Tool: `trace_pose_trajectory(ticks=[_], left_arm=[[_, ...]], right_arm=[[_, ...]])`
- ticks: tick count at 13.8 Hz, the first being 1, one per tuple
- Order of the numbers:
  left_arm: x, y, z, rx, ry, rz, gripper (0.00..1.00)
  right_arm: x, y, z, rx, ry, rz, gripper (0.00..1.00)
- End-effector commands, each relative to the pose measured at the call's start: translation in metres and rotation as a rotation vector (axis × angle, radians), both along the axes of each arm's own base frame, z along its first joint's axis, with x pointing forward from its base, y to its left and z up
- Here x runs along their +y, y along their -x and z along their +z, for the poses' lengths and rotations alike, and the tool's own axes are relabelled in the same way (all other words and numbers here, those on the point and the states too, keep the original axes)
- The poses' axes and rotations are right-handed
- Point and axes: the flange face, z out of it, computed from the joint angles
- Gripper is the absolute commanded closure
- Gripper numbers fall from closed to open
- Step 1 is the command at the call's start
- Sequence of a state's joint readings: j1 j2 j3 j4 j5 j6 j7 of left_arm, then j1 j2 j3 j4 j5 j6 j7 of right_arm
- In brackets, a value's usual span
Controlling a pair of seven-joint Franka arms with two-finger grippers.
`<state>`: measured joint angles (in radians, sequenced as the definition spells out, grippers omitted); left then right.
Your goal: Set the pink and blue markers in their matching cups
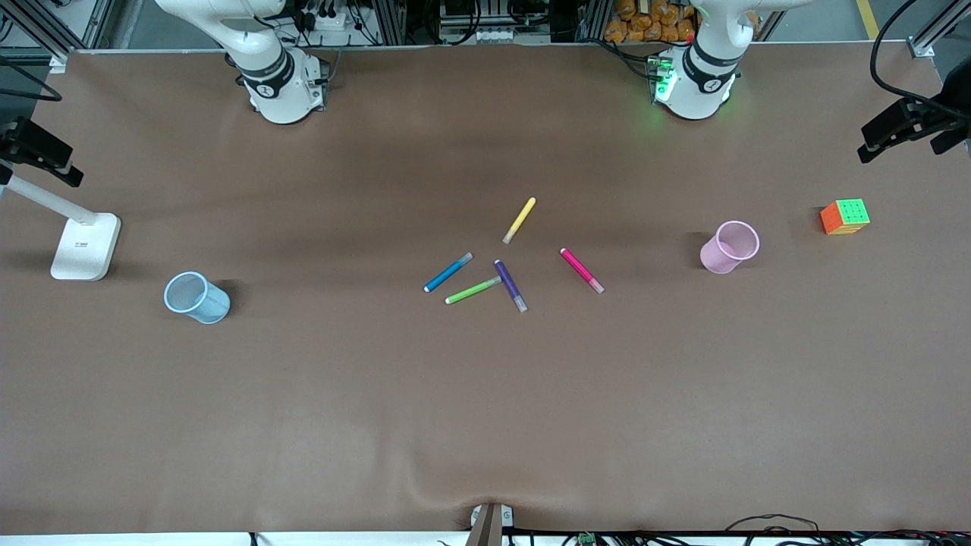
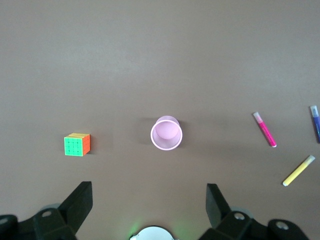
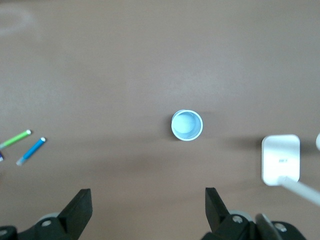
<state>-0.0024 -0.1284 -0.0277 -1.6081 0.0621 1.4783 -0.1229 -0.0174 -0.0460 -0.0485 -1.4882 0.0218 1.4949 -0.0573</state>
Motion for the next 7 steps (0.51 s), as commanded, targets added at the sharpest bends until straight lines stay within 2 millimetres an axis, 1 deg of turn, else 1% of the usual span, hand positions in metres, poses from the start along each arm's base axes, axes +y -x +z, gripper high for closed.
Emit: trace_pose_trajectory(ticks=[1,4,7], left_arm=[[-0.0053,0.0025,0.0008,0.032,-0.010,-0.015,0.00],[-0.0044,0.0025,0.0022,0.029,-0.011,-0.008,0.00],[-0.0061,0.0029,0.0012,0.033,-0.010,-0.011,0.00]], right_arm=[[-0.0045,-0.0031,0.0045,-0.004,0.015,0.045,0.00],[-0.0032,-0.0029,0.0042,-0.001,0.010,0.042,0.00],[0.0027,-0.0026,0.0049,-0.001,0.016,0.054,0.00]])
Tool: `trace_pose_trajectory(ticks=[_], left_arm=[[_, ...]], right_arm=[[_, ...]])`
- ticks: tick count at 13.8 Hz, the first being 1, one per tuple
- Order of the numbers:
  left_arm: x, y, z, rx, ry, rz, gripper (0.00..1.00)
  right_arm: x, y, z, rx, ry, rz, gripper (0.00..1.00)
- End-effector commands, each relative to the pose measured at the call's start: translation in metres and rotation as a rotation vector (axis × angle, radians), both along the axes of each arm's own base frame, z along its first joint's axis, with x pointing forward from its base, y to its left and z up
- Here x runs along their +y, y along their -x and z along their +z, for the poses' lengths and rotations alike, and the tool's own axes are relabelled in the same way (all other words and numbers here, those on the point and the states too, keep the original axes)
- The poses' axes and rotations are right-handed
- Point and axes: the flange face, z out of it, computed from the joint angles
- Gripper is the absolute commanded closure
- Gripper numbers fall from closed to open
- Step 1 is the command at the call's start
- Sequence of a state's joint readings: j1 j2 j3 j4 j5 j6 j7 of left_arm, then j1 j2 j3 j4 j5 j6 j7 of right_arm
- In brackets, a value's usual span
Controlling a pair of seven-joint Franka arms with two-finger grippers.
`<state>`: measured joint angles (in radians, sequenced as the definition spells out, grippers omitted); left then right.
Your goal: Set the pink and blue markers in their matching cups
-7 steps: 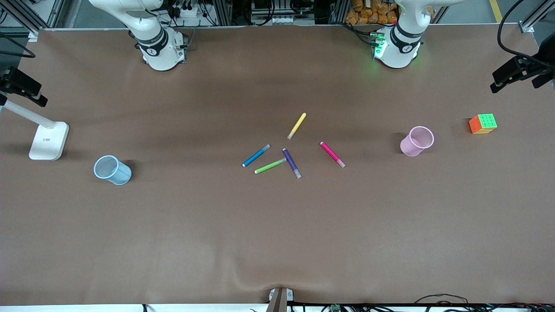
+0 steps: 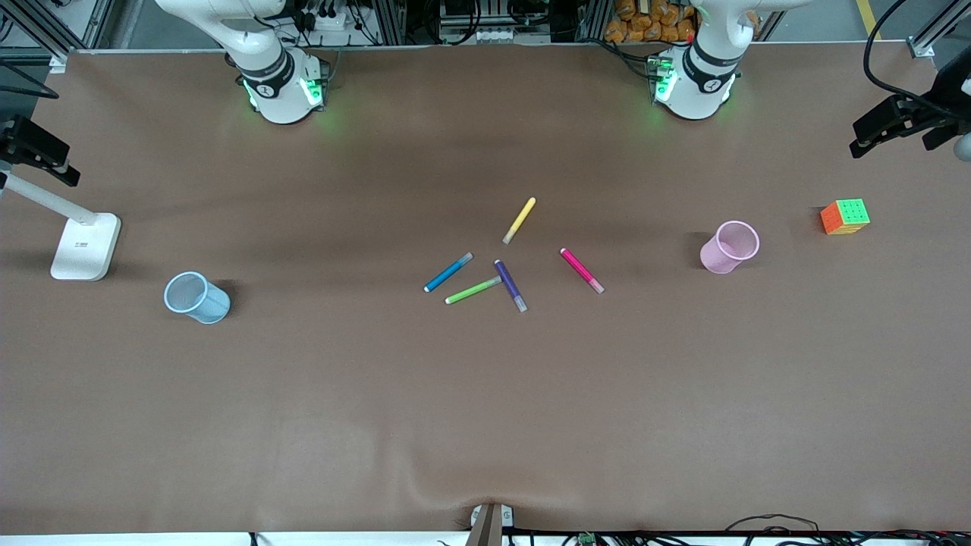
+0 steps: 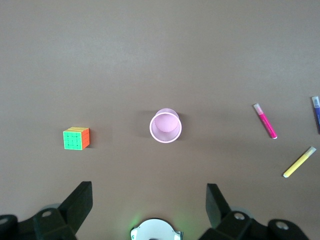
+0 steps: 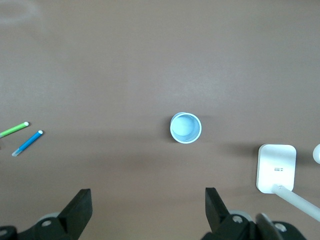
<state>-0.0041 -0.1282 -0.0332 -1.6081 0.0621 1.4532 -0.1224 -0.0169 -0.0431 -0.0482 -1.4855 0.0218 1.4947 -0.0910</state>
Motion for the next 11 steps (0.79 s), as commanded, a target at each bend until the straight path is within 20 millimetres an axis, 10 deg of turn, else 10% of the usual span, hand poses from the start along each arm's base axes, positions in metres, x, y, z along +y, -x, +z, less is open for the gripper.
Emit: trace_pose_trajectory(ticks=[1,11], left_arm=[[-0.002,0.000,0.001,0.013,-0.006,-0.005,0.00],[-0.003,0.001,-0.012,0.052,-0.001,-0.008,0.00]], right_arm=[[0.001,-0.002,0.004,0.001,0.014,0.017,0.00],[-0.004,-0.001,0.000,0.017,0.008,0.007,0.00]])
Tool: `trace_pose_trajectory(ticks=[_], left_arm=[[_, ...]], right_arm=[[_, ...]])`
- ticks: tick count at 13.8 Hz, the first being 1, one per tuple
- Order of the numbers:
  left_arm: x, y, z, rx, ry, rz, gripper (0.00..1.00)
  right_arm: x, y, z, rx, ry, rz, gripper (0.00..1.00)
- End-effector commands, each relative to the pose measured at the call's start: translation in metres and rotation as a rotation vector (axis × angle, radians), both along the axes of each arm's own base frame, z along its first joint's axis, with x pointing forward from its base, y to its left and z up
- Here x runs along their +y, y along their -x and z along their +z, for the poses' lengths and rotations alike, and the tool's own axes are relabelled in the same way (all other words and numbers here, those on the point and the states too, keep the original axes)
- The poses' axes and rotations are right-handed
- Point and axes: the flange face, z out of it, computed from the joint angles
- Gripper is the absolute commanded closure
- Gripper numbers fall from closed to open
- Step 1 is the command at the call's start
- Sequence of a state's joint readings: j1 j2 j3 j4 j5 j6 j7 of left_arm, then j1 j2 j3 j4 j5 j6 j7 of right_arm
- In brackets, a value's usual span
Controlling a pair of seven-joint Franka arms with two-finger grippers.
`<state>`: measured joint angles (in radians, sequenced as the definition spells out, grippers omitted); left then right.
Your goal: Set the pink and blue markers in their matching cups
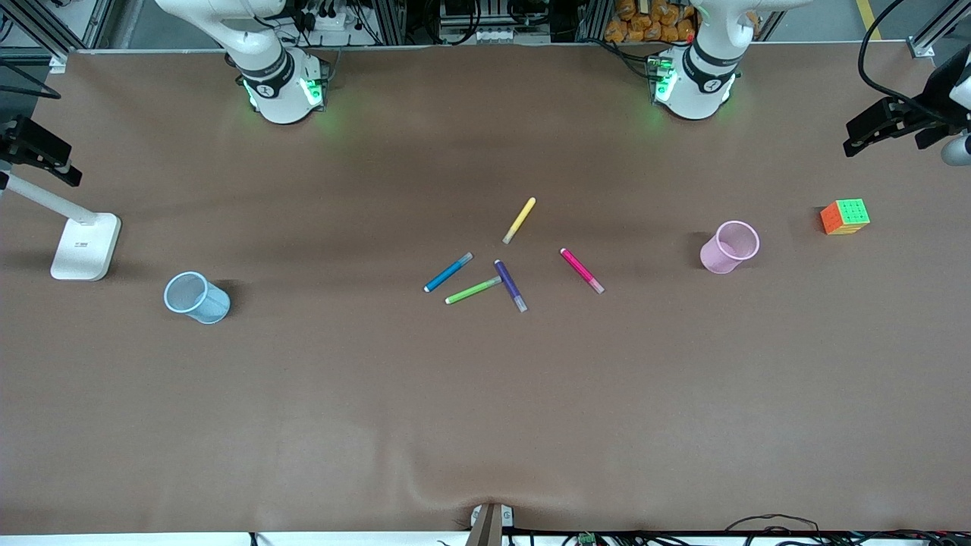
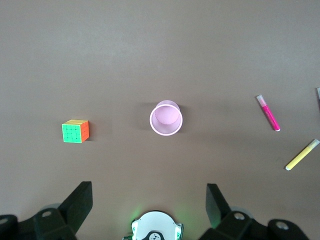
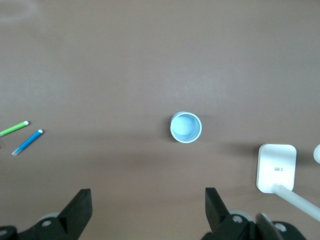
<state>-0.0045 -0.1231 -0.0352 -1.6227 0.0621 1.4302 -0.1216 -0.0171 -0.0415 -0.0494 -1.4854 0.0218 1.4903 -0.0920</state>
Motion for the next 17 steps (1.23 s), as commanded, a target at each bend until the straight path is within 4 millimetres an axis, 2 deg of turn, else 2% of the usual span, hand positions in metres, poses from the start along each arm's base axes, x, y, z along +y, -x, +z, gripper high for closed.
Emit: trace_pose_trajectory(ticks=[1,17], left_arm=[[-0.002,0.001,-0.001,0.011,0.001,-0.005,0.00],[-0.004,-0.002,-0.027,0.055,0.000,0.014,0.00]], right_arm=[[-0.004,0.000,0.000,0.021,0.008,0.005,0.00],[-0.003,0.000,-0.001,0.025,0.006,0.006,0.00]])
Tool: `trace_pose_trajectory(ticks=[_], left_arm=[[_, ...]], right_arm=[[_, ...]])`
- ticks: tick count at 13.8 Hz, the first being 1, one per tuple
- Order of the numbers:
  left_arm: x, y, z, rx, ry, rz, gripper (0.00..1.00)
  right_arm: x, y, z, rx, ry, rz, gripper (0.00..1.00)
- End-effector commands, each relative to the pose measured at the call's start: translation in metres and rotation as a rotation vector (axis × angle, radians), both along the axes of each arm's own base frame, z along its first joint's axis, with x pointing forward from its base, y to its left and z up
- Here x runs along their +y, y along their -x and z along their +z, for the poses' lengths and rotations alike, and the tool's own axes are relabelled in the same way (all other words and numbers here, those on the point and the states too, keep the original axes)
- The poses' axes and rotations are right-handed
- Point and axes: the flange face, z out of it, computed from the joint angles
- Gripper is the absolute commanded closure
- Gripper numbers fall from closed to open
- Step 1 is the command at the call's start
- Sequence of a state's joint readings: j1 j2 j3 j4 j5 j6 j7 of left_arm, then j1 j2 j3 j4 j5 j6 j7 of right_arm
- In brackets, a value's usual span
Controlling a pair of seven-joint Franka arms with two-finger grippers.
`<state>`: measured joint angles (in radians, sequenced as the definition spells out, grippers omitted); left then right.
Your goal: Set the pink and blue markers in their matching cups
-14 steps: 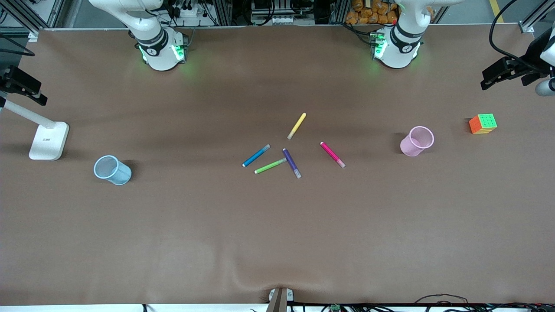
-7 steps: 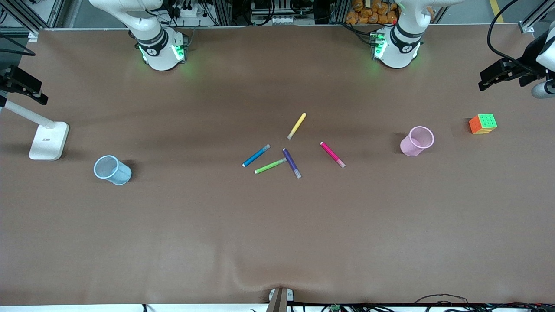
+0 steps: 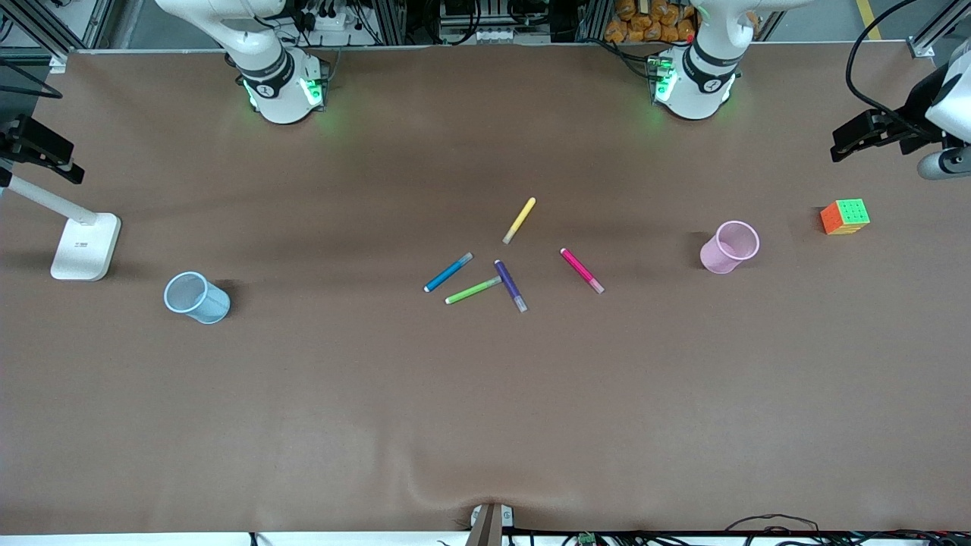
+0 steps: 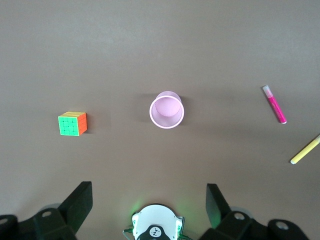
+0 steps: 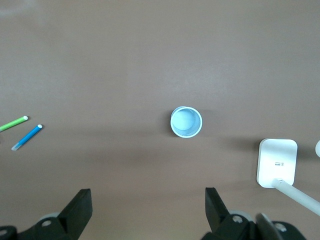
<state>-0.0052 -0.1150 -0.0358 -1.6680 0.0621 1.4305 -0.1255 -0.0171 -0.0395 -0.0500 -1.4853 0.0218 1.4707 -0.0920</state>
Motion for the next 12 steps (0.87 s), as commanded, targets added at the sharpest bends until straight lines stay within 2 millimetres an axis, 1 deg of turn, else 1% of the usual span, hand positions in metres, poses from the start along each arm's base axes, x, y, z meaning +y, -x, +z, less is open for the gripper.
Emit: trace_pose_trajectory(ticks=[1,4,5,7,8,11,12], left_arm=[[-0.003,-0.001,-0.005,0.007,0.001,0.013,0.00],[-0.004,-0.004,-0.014,0.024,0.001,0.013,0.00],[-0.004,-0.007,-0.019,0.033,0.000,0.015,0.00],[-0.009,-0.009,-0.025,0.041,-0.005,0.035,0.00],[-0.010,-0.011,-0.031,0.051,-0.011,0.069,0.00],[-0.013,-0.019,-0.045,0.062,-0.014,0.074,0.00],[-0.013,-0.021,-0.054,0.064,-0.014,0.076,0.00]], right_arm=[[-0.002,-0.002,0.002,0.003,0.006,0.007,0.00],[-0.004,-0.001,0.000,0.013,0.006,0.004,0.00],[-0.005,0.000,-0.001,0.023,0.004,0.003,0.00],[-0.004,0.000,0.000,0.022,0.004,0.006,0.00],[-0.003,0.000,0.000,0.022,0.004,0.007,0.00],[-0.002,0.000,0.000,0.022,0.003,0.009,0.00],[-0.002,0.000,0.000,0.022,0.003,0.009,0.00]])
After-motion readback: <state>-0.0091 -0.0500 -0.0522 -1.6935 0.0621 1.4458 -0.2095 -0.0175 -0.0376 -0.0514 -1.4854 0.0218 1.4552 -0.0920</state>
